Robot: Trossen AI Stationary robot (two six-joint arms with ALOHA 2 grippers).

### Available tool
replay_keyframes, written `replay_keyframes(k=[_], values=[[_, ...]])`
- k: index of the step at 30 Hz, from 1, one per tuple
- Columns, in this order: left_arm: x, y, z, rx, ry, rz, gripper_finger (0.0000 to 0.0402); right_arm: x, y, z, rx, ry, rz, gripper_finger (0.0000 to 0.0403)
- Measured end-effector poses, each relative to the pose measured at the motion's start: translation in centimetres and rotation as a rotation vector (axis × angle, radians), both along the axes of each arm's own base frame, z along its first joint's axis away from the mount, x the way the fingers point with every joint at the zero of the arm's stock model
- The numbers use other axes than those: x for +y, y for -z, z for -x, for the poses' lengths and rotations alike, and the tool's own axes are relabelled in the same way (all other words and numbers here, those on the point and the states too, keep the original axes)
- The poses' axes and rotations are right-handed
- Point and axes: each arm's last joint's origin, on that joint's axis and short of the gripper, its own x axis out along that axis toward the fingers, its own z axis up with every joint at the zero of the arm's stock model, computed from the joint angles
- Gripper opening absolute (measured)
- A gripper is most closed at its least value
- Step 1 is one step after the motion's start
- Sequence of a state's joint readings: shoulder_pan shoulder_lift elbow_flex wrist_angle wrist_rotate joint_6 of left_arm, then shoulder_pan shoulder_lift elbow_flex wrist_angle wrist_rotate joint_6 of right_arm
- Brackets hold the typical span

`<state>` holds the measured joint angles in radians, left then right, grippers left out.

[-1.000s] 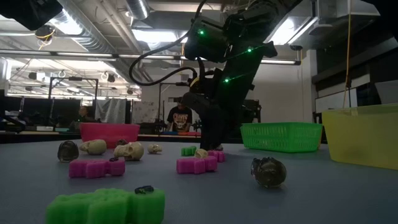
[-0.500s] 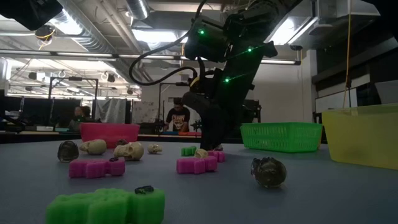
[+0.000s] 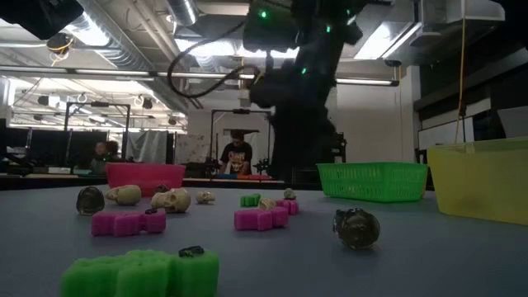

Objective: Sort Halloween decoration
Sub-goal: Put the black skull toy into the light yellow bin

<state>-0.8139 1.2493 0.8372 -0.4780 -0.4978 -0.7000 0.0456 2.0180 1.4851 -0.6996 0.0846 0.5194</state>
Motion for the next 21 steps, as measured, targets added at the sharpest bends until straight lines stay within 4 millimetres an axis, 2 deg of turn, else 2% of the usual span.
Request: replay_keyframes(k=[4,8,15,21], values=[[0.0,0.0,0.0,-0.011,-0.01,-0.012,0.0144,0.6,-2.5,0.0,0.024,-0.062,-0.055,0.0085],[0.1,-0.1,0.0,-0.026,-0.027,-0.028,0.0144,2.3,-4.8,0.7,0.076,-0.136,-0.084,0.0085],[0.3,-0.1,-0.1,-0.051,-0.059,-0.061,0.0144,6.2,-8.1,3.9,0.155,-0.236,-0.038,0.0085],[0.3,-0.1,-0.1,-0.055,-0.063,-0.062,0.0144,10.0,-9.0,7.0,0.203,-0.338,0.04,0.0085]])
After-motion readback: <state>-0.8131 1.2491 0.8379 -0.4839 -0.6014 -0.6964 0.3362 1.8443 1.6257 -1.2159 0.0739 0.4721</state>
